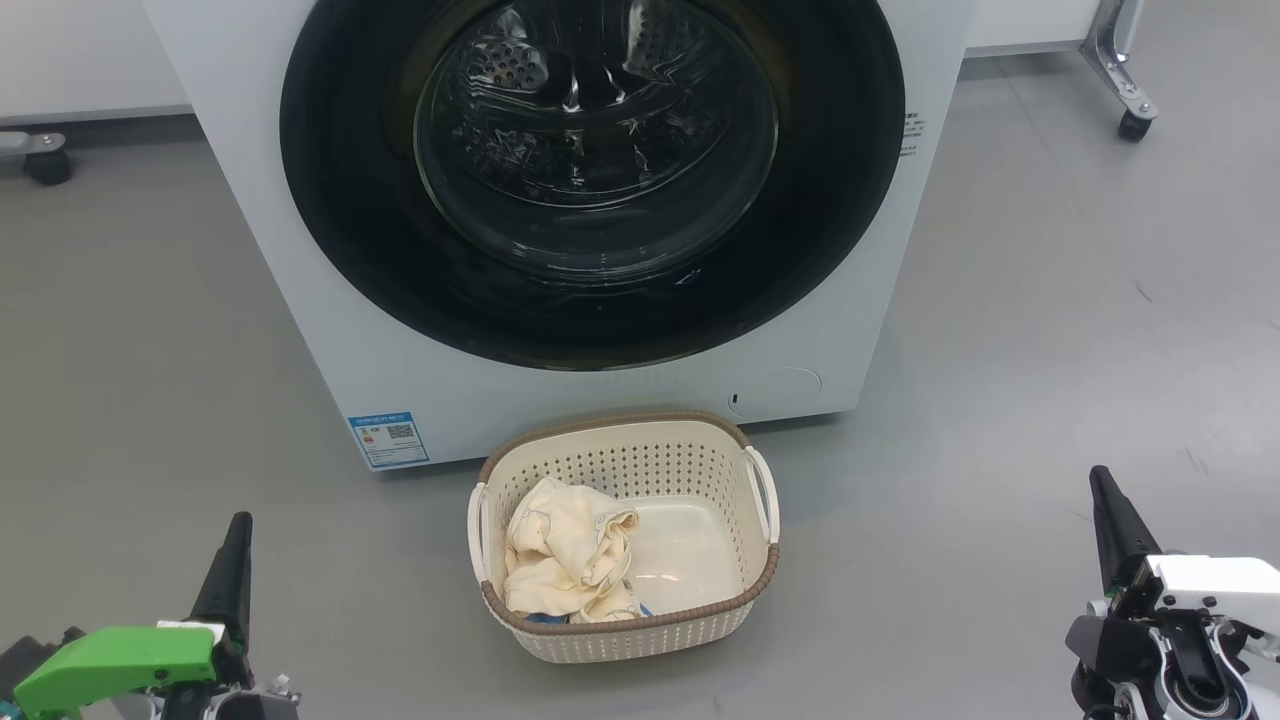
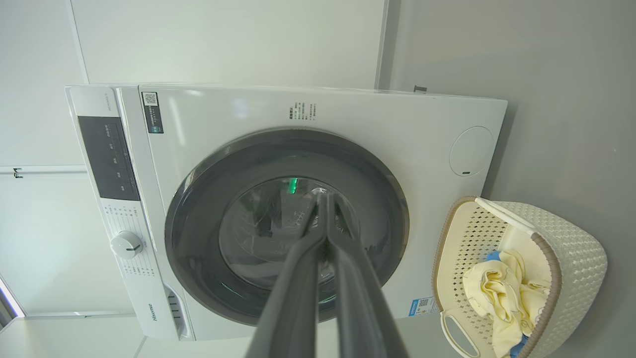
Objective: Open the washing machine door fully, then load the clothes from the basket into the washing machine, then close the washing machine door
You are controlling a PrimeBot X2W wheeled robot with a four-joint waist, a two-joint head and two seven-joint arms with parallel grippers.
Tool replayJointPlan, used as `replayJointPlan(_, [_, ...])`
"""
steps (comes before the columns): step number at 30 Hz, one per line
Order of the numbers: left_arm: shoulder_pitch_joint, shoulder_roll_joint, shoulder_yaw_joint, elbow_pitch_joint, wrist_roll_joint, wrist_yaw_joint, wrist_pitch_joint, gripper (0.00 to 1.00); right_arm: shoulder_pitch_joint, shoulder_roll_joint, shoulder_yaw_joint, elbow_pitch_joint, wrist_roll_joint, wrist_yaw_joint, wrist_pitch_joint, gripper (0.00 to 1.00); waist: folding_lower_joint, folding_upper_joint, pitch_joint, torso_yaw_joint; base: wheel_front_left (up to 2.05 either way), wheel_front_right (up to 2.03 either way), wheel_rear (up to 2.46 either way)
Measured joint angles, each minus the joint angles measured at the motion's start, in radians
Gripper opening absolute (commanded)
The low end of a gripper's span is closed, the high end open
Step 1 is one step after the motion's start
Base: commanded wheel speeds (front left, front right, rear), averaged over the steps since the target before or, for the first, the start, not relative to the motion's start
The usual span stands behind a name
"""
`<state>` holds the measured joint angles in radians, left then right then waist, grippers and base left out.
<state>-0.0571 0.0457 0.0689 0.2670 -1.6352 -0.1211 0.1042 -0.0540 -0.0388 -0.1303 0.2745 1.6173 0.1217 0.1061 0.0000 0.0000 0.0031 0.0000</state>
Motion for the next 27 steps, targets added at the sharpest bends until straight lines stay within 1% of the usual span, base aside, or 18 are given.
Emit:
replayJointPlan(8, [0.0,0.0,0.0,0.0,0.0,0.0,0.0,0.0,0.0,0.0,0.0,0.0,0.0,0.0,0.0,0.0,0.0,0.0,0.0,0.0,0.0,0.0,0.0])
replayJointPlan(11, [0.021,-0.008,-0.006,0.029,-0.002,0.002,0.0,0.0,0.019,0.013,0.002,0.027,0.0,-0.001,0.0,0.0,0.0,0.0,0.0,0.0,0.0,0.0,0.0])
replayJointPlan(12, [0.03,-0.012,-0.006,0.038,-0.002,0.002,0.0,1.0,0.029,0.018,0.003,0.035,0.0,-0.001,0.0,1.0,0.0,0.0,0.0,0.0,0.0,0.0,0.0])
replayJointPlan(15, [0.04,-0.019,-0.008,0.043,-0.002,0.002,0.0,1.0,0.042,0.022,0.003,0.039,0.0,-0.001,-0.001,1.0,0.0,0.0,0.0,0.0,0.0,0.0,0.0])
replayJointPlan(27, [0.038,-0.02,-0.011,0.015,0.0,0.002,-0.018,1.0,0.042,0.018,0.009,0.024,-0.029,-0.001,-0.018,1.0,0.0,0.0,0.0,0.001,0.0,0.0,0.0])
